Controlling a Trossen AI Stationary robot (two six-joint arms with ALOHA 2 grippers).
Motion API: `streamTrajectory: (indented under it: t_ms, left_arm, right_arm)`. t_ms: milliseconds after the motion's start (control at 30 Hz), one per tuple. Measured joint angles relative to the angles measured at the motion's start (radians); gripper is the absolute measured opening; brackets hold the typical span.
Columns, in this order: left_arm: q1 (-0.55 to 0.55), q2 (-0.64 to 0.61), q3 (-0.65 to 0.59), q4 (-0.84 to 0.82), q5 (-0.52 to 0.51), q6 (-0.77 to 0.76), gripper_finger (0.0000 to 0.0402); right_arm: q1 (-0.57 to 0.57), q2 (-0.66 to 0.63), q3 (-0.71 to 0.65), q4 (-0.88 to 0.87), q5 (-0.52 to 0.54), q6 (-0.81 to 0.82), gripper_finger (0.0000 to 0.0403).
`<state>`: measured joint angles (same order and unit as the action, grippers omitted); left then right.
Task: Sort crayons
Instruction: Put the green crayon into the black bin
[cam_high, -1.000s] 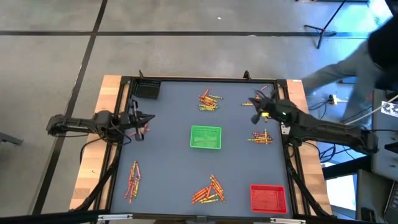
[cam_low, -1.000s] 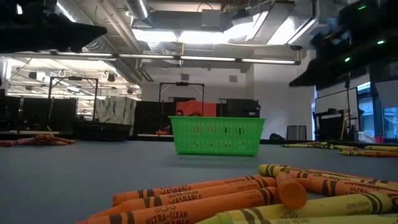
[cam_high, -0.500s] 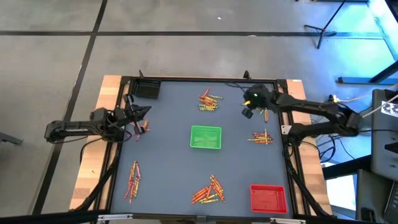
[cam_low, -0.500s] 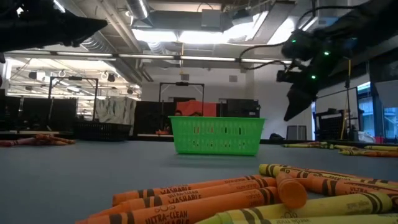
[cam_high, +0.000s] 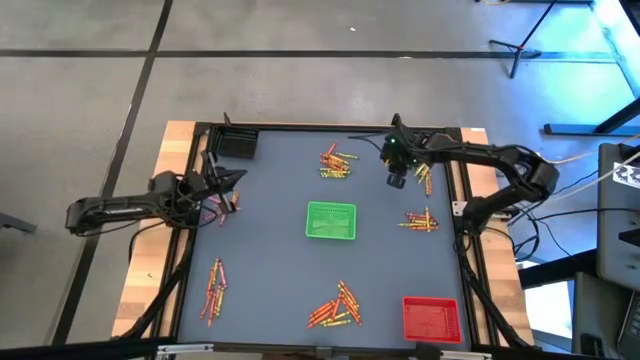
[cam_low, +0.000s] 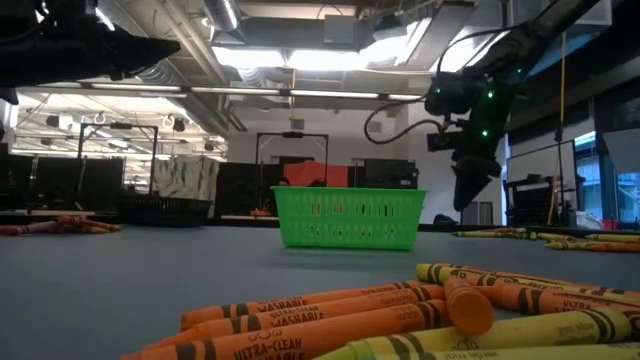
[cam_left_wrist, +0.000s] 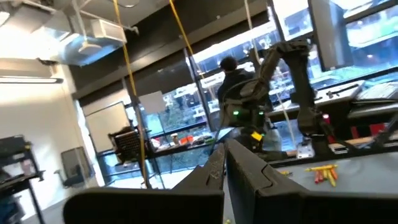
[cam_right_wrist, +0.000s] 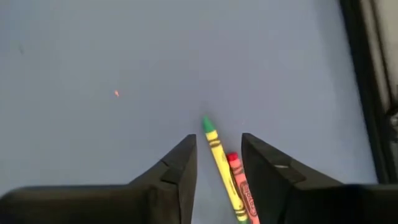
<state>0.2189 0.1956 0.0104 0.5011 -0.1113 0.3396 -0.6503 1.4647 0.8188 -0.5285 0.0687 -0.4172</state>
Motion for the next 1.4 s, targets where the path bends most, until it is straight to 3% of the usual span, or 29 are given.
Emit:
streamTrajectory:
  t_ms: [433, 733, 1033, 1233, 1400]
  left_arm:
    - [0.058, 0.313, 0.113, 0.070, 0.028, -0.100, 0.0002]
    - [0.086, 0.516, 0.204, 0.105, 0.026, -0.122, 0.0002]
    - [0.079, 0.590, 0.216, 0.233, 0.028, -0.129, 0.0002]
    - [0.079, 0.597, 0.216, 0.235, 0.028, -0.130, 0.0002]
    - [0.079, 0.597, 0.216, 0.235, 0.028, -0.128, 0.0002]
  right_arm:
    - [-0.098, 0.125, 0.000, 0.064, -0.128, -0.115, 0.0120]
    - [-0.096, 0.157, 0.000, 0.060, -0.112, -0.148, 0.0111]
    - [-0.096, 0.156, 0.000, 0.065, -0.089, -0.195, 0.0010]
    - [-0.096, 0.157, -0.001, 0.084, -0.089, -0.195, 0.0020]
    - [-0.096, 0.139, -0.001, 0.086, -0.116, -0.189, 0.0003]
